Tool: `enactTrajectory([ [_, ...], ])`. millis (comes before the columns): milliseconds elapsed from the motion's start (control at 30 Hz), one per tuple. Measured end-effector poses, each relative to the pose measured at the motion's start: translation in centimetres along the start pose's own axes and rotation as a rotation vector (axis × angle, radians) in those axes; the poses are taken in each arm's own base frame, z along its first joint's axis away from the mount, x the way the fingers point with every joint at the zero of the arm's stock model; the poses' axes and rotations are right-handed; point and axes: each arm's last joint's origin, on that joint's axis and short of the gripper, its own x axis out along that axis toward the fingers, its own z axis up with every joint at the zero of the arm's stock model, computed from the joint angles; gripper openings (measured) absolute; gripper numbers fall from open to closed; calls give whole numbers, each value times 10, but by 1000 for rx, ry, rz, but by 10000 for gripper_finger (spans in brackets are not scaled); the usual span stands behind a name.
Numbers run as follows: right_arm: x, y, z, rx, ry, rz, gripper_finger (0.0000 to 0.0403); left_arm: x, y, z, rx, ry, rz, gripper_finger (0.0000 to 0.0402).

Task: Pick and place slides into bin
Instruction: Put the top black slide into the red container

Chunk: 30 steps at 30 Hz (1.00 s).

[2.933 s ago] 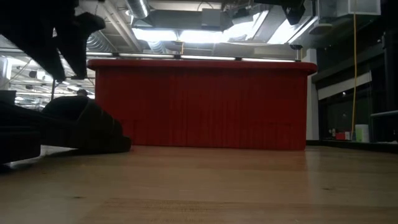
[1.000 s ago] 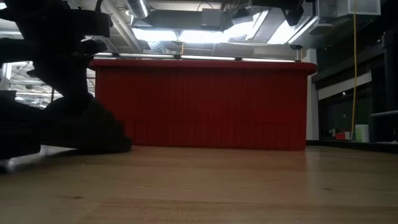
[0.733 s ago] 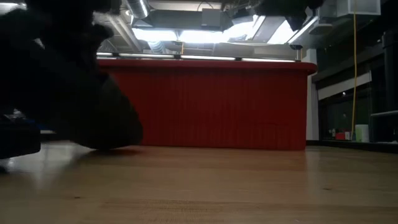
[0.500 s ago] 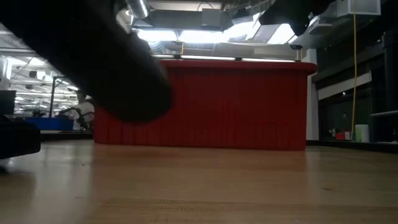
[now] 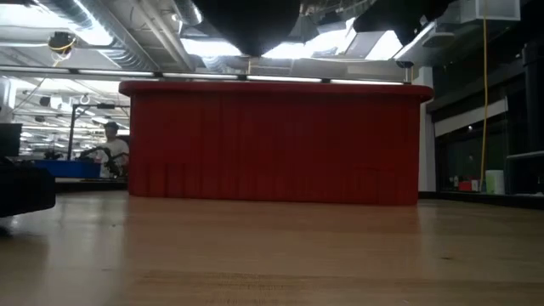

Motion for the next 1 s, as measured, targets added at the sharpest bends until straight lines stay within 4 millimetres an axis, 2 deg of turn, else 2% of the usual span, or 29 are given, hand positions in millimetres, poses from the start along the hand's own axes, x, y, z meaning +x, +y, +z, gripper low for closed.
enactTrajectory([
  [267, -2, 3, 17, -98, -163, 17, 4, 4, 25, 14, -22, -13, 154, 6],
  [367, -3, 1, 24, -93, -236, -59, 4, 12, 34, 13, -53, 5, 230, 6],
  [500, -4, -2, 26, -139, -247, -176, 4, 24, 46, 12, -75, 38, 286, 6],
  [700, -5, -3, 30, -201, -266, -192, 4, 42, 63, 9, 10, 110, 308, 6],
  [1000, -4, -30, 58, -226, -291, -308, 4, 70, 101, -1, 75, 230, 368, 5],
])
